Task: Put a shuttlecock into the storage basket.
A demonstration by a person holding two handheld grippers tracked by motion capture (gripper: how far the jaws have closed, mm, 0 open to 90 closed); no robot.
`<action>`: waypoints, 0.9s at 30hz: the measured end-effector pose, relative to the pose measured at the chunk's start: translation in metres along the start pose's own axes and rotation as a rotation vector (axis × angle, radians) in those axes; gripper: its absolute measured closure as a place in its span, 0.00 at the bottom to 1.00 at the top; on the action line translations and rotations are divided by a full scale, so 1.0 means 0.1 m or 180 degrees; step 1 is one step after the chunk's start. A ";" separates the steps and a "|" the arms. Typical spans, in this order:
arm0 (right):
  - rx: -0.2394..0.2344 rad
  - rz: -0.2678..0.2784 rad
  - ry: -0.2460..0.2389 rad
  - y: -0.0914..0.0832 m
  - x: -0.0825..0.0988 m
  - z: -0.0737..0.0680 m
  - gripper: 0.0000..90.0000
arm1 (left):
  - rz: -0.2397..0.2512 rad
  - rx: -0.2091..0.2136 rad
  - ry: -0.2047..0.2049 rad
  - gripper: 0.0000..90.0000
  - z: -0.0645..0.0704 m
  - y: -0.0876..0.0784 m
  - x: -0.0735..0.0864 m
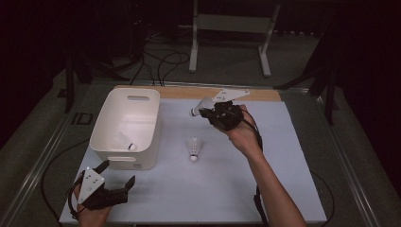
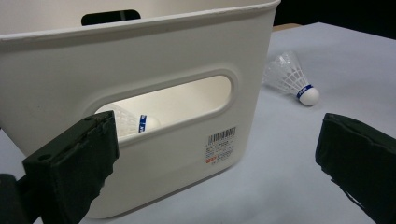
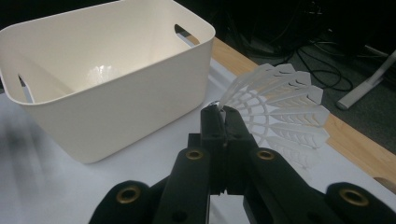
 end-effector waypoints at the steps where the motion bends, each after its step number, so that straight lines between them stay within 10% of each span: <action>1: 0.0000 0.0000 0.0000 0.00 0.00 0.00 0.99 | -0.0003 0.0000 0.0002 0.00 0.00 0.00 0.00; 27: -0.0039 0.0067 0.0009 0.04 -0.11 -0.03 0.99 | 0.0011 -0.0002 -0.0004 0.00 0.00 0.00 0.00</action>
Point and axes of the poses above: each handheld gripper's, and its own axes: y roughly forward along the jaws, x roughly out of its underside, z roughly to its right, the point moved 3 cm from there along y, roughly forward along the jaws, and after that the axes turned 12 degrees about -y, right-handed, at the moved point
